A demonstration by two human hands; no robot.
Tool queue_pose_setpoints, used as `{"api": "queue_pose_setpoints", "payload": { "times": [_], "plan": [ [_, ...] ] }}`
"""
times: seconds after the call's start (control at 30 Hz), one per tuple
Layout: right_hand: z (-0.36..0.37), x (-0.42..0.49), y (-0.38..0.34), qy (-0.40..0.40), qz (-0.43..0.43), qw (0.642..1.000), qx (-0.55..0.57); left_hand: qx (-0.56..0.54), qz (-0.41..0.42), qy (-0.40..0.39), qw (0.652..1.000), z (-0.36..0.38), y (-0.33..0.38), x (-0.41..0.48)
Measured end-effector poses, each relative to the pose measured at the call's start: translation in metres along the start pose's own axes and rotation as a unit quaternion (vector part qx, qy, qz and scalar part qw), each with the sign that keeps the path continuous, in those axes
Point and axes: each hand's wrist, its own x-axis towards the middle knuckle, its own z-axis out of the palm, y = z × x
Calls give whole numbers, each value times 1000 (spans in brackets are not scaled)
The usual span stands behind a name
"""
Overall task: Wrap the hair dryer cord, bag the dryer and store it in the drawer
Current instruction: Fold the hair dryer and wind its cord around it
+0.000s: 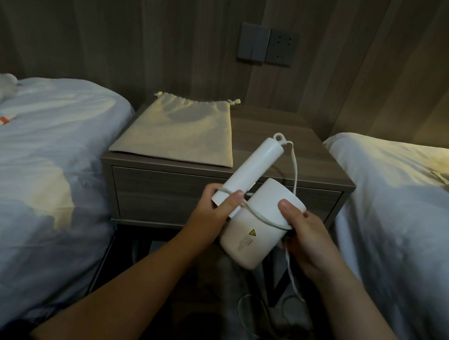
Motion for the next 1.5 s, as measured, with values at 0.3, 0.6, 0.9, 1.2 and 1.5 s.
{"api": "queue_pose_setpoints", "payload": {
  "times": [0.3, 0.6, 0.9, 1.2, 1.5],
  "plan": [
    [-1, -2, -1, -105, 8, 994, -37, -57, -6, 117, 992, 8, 0, -5],
    [4, 2, 11, -86, 56, 994, -39, 3, 66, 181, 981, 5, 1, -5],
    [9, 6, 21, -38, 64, 997, 29, 93, 74, 95, 988, -1, 6, -1],
    [8, 7, 19, 26, 40, 997, 54, 176, -25, -59, 982, -1, 10, -1],
    [11, 0, 11, -12, 13, 998, 54, 204, 53, -68, 975, 6, 3, -7]
  ]
}}
